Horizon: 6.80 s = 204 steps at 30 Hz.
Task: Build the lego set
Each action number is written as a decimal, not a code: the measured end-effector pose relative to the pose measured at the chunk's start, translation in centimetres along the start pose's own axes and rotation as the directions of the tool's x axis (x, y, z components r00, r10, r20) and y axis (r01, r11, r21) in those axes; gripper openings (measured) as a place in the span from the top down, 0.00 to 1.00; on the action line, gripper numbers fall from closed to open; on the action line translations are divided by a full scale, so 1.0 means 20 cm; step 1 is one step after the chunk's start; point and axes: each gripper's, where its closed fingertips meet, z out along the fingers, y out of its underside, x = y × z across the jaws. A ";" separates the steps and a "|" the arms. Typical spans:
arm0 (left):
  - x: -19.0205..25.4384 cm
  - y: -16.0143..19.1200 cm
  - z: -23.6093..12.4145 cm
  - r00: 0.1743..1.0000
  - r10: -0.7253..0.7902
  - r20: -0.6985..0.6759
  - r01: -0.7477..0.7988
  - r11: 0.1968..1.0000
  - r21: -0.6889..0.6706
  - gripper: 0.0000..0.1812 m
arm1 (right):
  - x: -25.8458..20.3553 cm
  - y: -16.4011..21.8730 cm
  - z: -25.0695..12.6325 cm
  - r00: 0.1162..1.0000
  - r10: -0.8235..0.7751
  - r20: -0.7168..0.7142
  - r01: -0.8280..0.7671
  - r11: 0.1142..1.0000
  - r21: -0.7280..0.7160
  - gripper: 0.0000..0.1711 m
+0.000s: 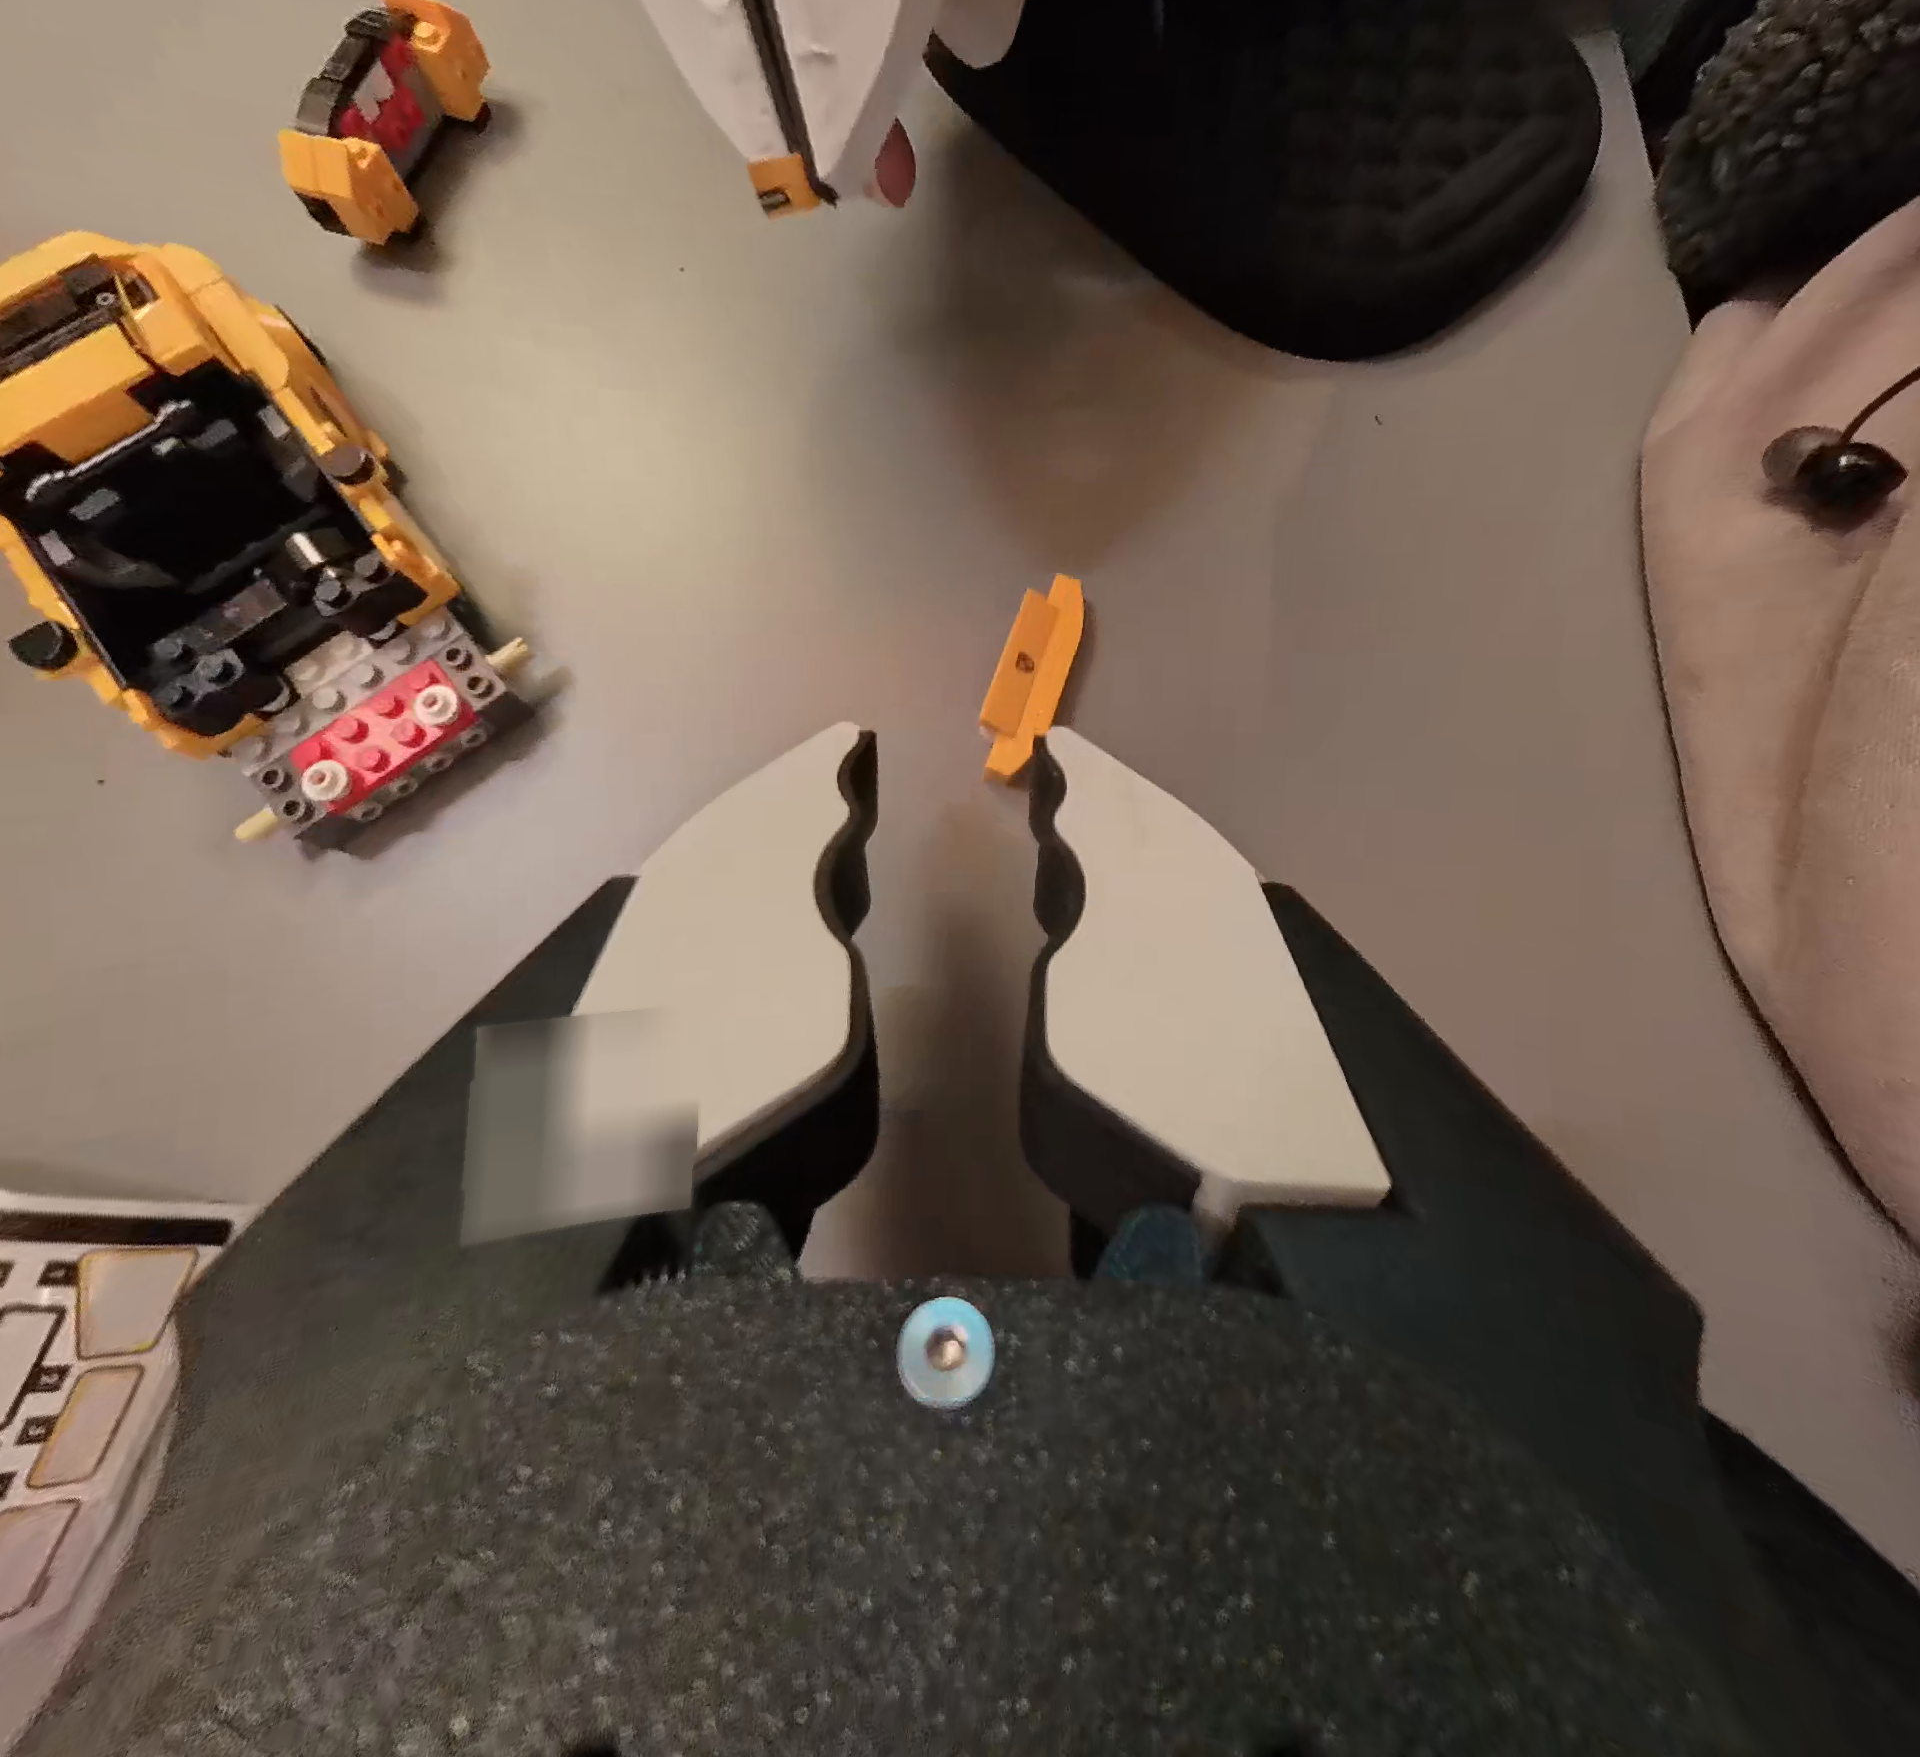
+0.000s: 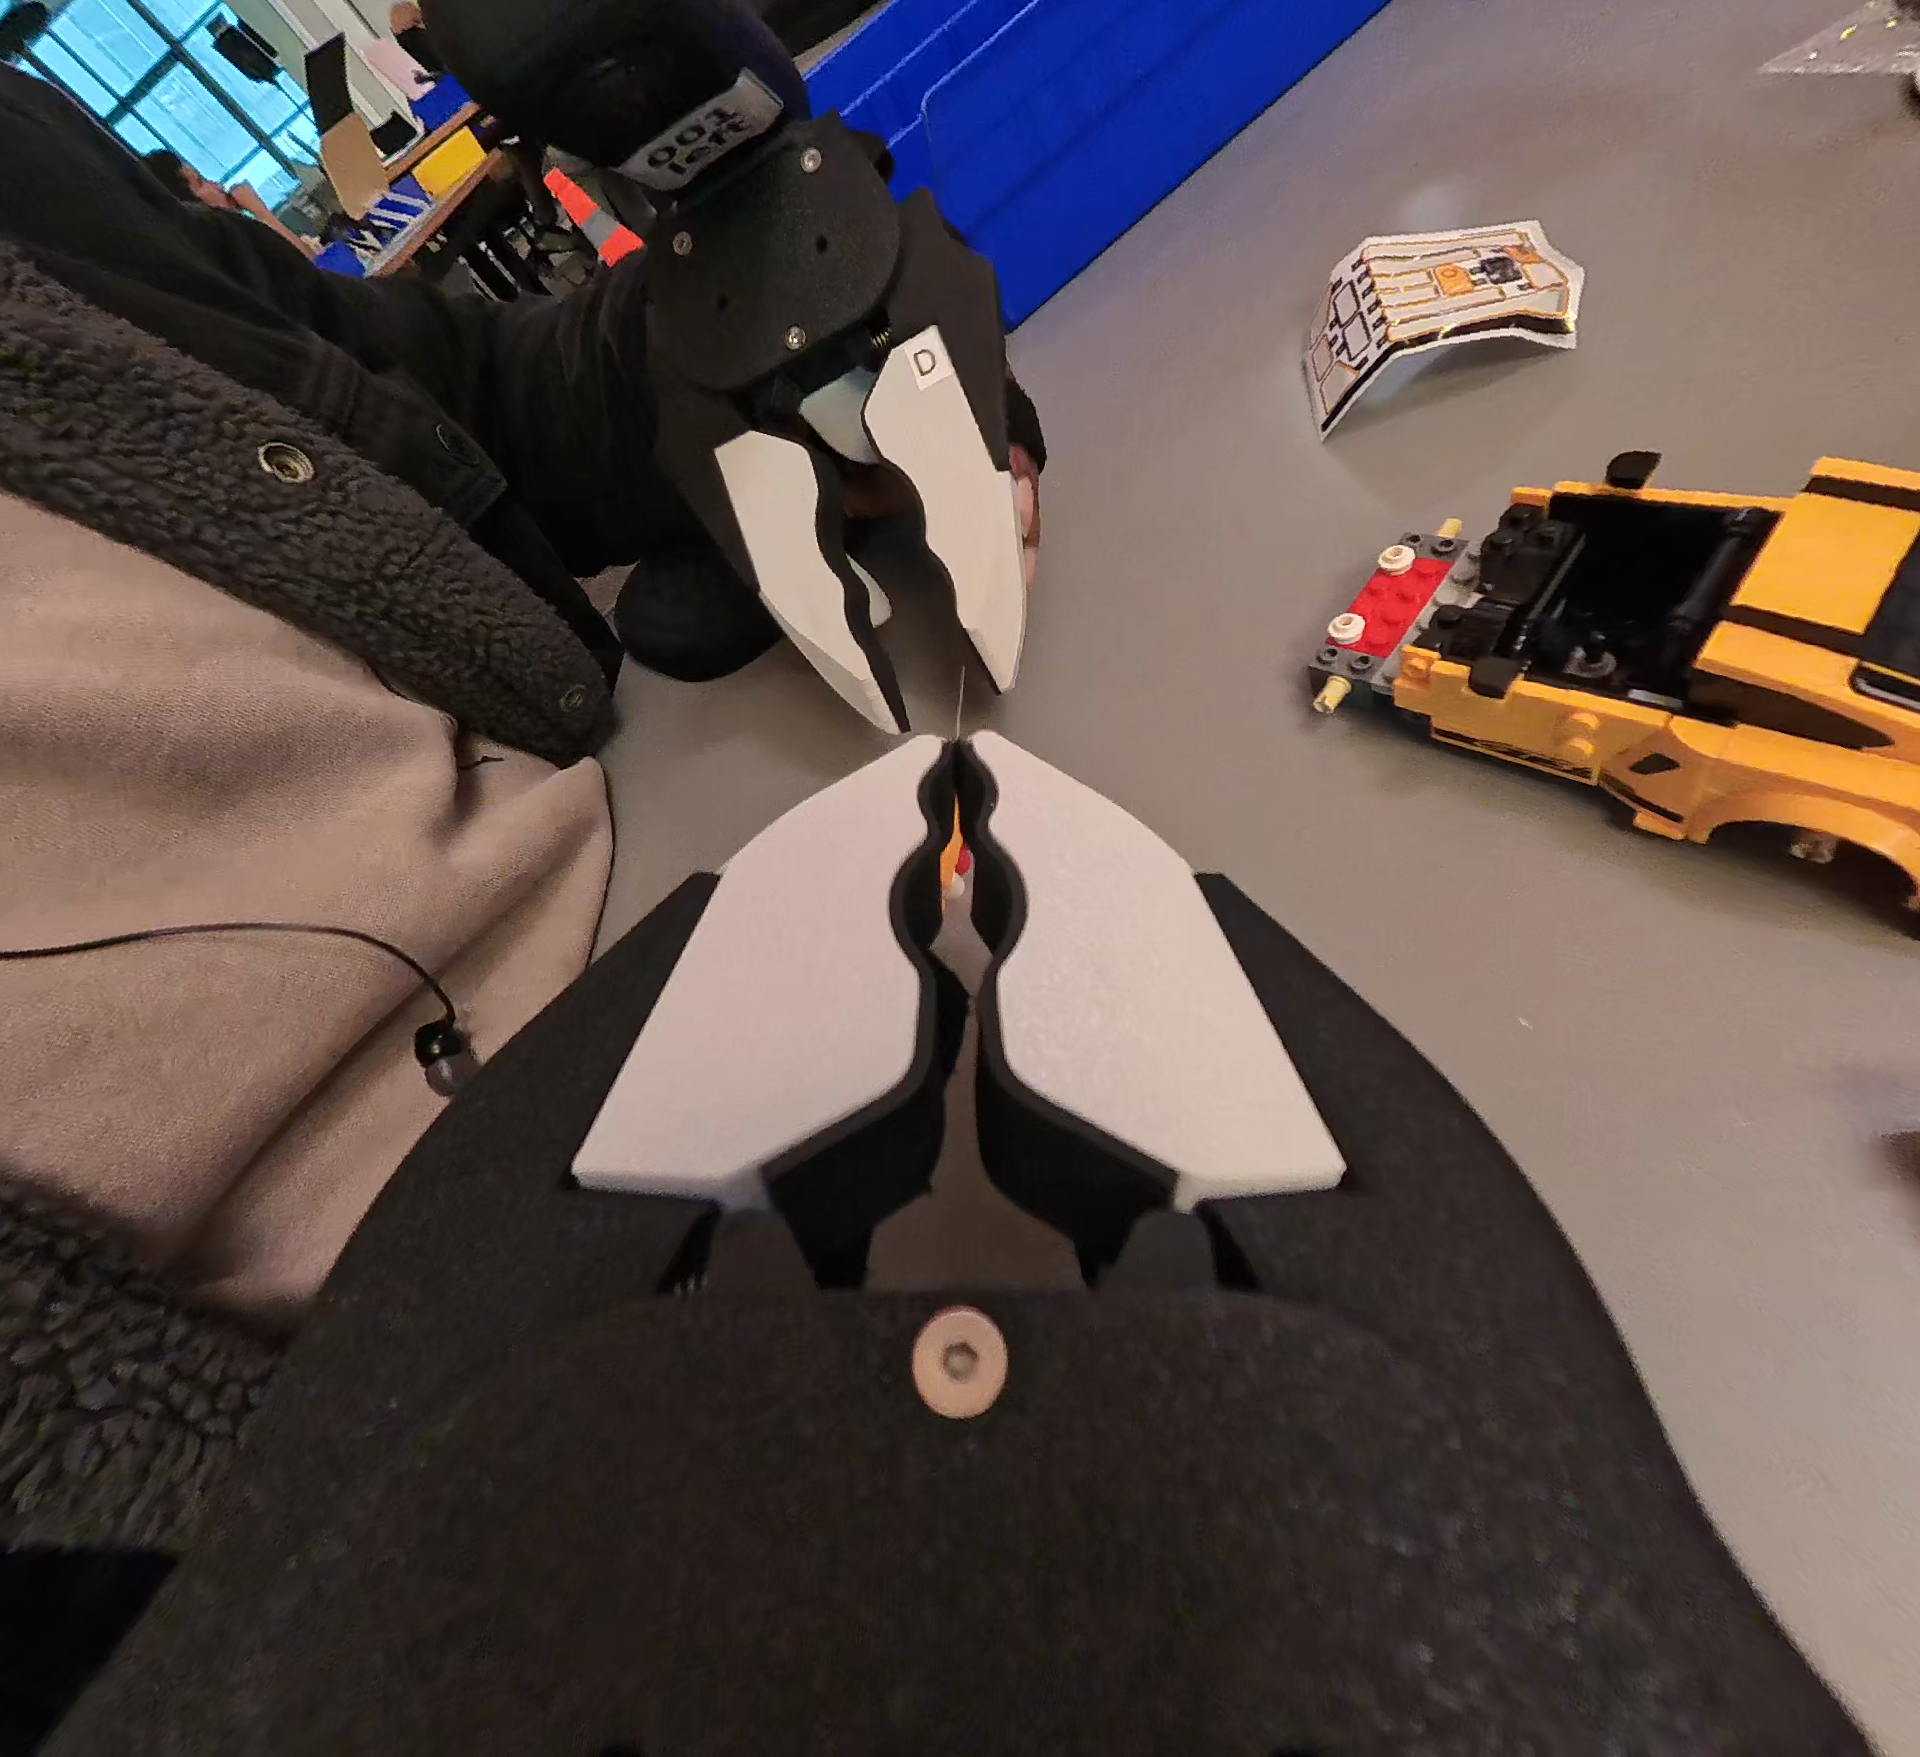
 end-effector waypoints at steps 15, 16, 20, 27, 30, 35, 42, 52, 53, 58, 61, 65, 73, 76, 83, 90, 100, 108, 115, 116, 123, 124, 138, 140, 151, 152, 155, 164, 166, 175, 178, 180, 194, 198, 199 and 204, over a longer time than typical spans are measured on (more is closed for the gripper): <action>0.11 0.03 0.07 0.961 0.275 -0.039 -0.276 0.961 -0.030 0.89 | -0.07 0.04 -0.01 1.000 0.014 -0.027 -0.014 1.000 -0.004 1.00; 0.13 0.03 0.08 0.951 0.307 -0.048 -0.308 0.951 -0.023 0.90 | -0.07 0.03 -0.02 1.000 0.012 -0.027 -0.012 1.000 0.000 1.00; 0.12 0.04 0.11 0.914 0.405 -0.035 -0.407 0.910 -0.084 0.89 | -0.07 0.03 -0.02 1.000 0.009 -0.024 -0.008 1.000 0.009 1.00; 0.04 0.03 0.15 0.933 0.355 -0.064 -0.361 0.924 -0.129 0.87 | -0.08 0.03 -0.03 1.000 0.009 -0.009 -0.008 1.000 0.019 1.00; 0.02 0.01 0.16 0.934 0.348 -0.079 -0.355 0.926 -0.126 0.88 | -0.07 0.04 -0.03 1.000 0.019 0.001 -0.019 1.000 0.016 1.00; 0.03 -0.02 0.15 0.876 0.462 -0.138 -0.477 0.872 -0.114 0.89 | -0.06 0.04 -0.04 1.000 0.028 0.013 -0.028 0.999 0.025 1.00; 0.04 0.02 0.17 0.775 0.577 -0.257 -0.624 0.764 -0.167 0.84 | -0.06 0.04 -0.05 0.999 0.036 0.032 -0.037 0.999 0.039 1.00; -0.01 0.02 0.22 0.733 0.568 -0.373 -0.670 0.697 -0.255 0.91 | -0.06 0.02 -0.09 0.999 0.038 0.025 -0.039 0.997 0.068 1.00; -0.01 0.02 0.23 0.749 0.549 -0.371 -0.653 0.709 -0.267 0.92 | -0.06 0.02 -0.09 0.999 0.038 0.023 -0.040 0.997 0.071 1.00; 0.01 0.02 0.22 0.848 0.377 -0.372 -0.492 0.821 -0.289 0.95 | -0.06 0.01 -0.10 0.999 0.039 0.022 -0.041 0.996 0.080 1.00; 0.03 0.03 0.20 0.895 0.279 -0.348 -0.390 0.868 -0.306 0.95 | -0.06 0.01 -0.10 0.999 0.037 0.023 -0.039 0.996 0.079 1.00; 0.09 0.05 0.20 0.927 0.213 -0.308 -0.307 0.903 -0.300 0.94 | -0.07 0.02 -0.09 0.999 0.038 0.027 -0.039 0.997 0.073 1.00; 0.16 0.07 0.19 0.955 0.161 -0.247 -0.225 0.939 -0.258 0.89 | -0.08 0.04 -0.07 0.999 0.039 0.036 -0.040 0.998 0.045 1.00; 0.16 0.08 0.17 0.960 0.159 -0.230 -0.213 0.948 -0.235 0.88 | -0.08 0.05 -0.06 0.998 0.043 0.039 -0.045 0.998 0.038 1.00; 0.17 0.11 0.16 0.965 0.145 -0.217 -0.193 0.956 -0.219 0.90 | -0.07 0.05 -0.05 0.998 0.054 0.040 -0.055 0.998 0.030 1.00; 0.20 0.12 0.15 0.970 0.135 -0.202 -0.176 0.965 -0.197 0.89 | -0.07 0.06 -0.05 0.998 0.054 0.039 -0.054 0.998 0.017 1.00; 0.18 -0.06 0.01 0.977 -0.104 -0.189 0.121 0.989 0.082 0.88 | -0.19 0.15 0.09 0.991 0.053 0.126 -0.029 0.981 -0.190 1.00; 0.19 -0.02 -0.04 0.984 -0.078 -0.162 0.102 0.985 0.142 0.89 | -0.26 0.28 0.21 0.967 0.194 0.163 -0.101 0.885 -0.455 1.00; 0.20 0.05 0.06 0.996 0.047 -0.077 -0.041 0.997 0.070 0.86 | -0.24 0.32 0.24 0.948 0.300 0.103 -0.161 0.735 -0.658 1.00; 0.19 0.04 0.05 0.996 0.065 -0.053 -0.061 0.995 0.080 0.86 | -0.24 0.32 0.24 0.941 0.322 0.103 -0.172 0.718 -0.674 1.00; 0.20 -0.02 0.01 0.996 0.075 -0.044 -0.067 0.987 0.145 0.91 | -0.23 0.28 0.27 0.921 0.377 0.100 -0.202 0.680 -0.705 1.00; 0.20 -0.03 0.01 0.997 0.048 -0.066 -0.037 0.987 0.158 0.91 | -0.23 0.28 0.27 0.921 0.375 0.103 -0.198 0.681 -0.705 1.00; 0.20 -0.09 -0.02 0.955 0.270 0.121 -0.289 0.942 0.170 0.93 | -0.26 0.23 0.27 0.884 0.444 0.148 -0.251 0.716 -0.651 1.00; 0.21 -0.09 -0.01 0.946 0.294 0.134 -0.314 0.936 0.162 0.94 | -0.26 0.23 0.27 0.880 0.450 0.152 -0.256 0.719 -0.646 1.00; 0.21 -0.09 -0.01 0.936 0.314 0.158 -0.336 0.931 0.142 0.97 | -0.26 0.23 0.27 0.871 0.464 0.163 -0.267 0.724 -0.636 1.00; 0.21 -0.09 -0.01 0.937 0.312 0.158 -0.334 0.932 0.142 0.97 | -0.26 0.23 0.27 0.870 0.464 0.164 -0.267 0.725 -0.635 1.00; 0.20 -0.09 -0.01 0.939 0.305 0.156 -0.327 0.934 0.143 0.98 | -0.26 0.23 0.27 0.871 0.461 0.168 -0.265 0.729 -0.631 1.00; 0.21 -0.10 -0.02 0.966 0.234 0.107 -0.251 0.951 0.183 0.98 | -0.29 0.20 0.26 0.910 0.340 0.236 -0.148 0.800 -0.582 0.90; 0.21 -0.10 -0.02 0.976 0.201 0.081 -0.213 0.957 0.194 0.98 | -0.27 0.20 0.27 0.936 0.274 0.222 -0.108 0.822 -0.560 0.90; 0.21 -0.11 -0.04 0.995 -0.020 -0.099 0.045 0.966 0.255 0.98 | -0.24 0.18 0.23 0.974 -0.197 0.113 0.227 0.878 -0.421 0.86; 0.20 -0.11 -0.04 0.998 0.026 -0.052 -0.012 0.965 0.261 0.97 | -0.25 0.18 0.20 0.986 -0.125 0.107 0.157 0.908 -0.387 0.87; 0.19 -0.11 -0.03 0.994 0.102 0.032 -0.107 0.964 0.244 0.95 | -0.25 0.18 0.19 0.991 -0.076 0.113 0.113 0.922 -0.371 0.87; 0.18 -0.13 -0.04 0.814 0.474 0.336 -0.532 0.840 0.104 0.92 | -0.32 0.18 0.23 0.959 0.184 0.216 -0.094 0.924 -0.371 0.88; 0.19 -0.13 -0.03 0.797 0.502 0.337 -0.558 0.824 0.093 0.94 | -0.32 0.18 0.23 0.953 0.205 0.224 -0.110 0.921 -0.373 0.88; 0.20 -0.13 -0.03 0.794 0.506 0.338 -0.562 0.822 0.090 0.94 | -0.32 0.18 0.23 0.952 0.208 0.224 -0.112 0.920 -0.376 0.88; 0.20 -0.13 -0.03 0.793 0.510 0.334 -0.566 0.819 0.092 0.97 | -0.32 0.19 0.24 0.948 0.219 0.229 -0.119 0.915 -0.386 0.88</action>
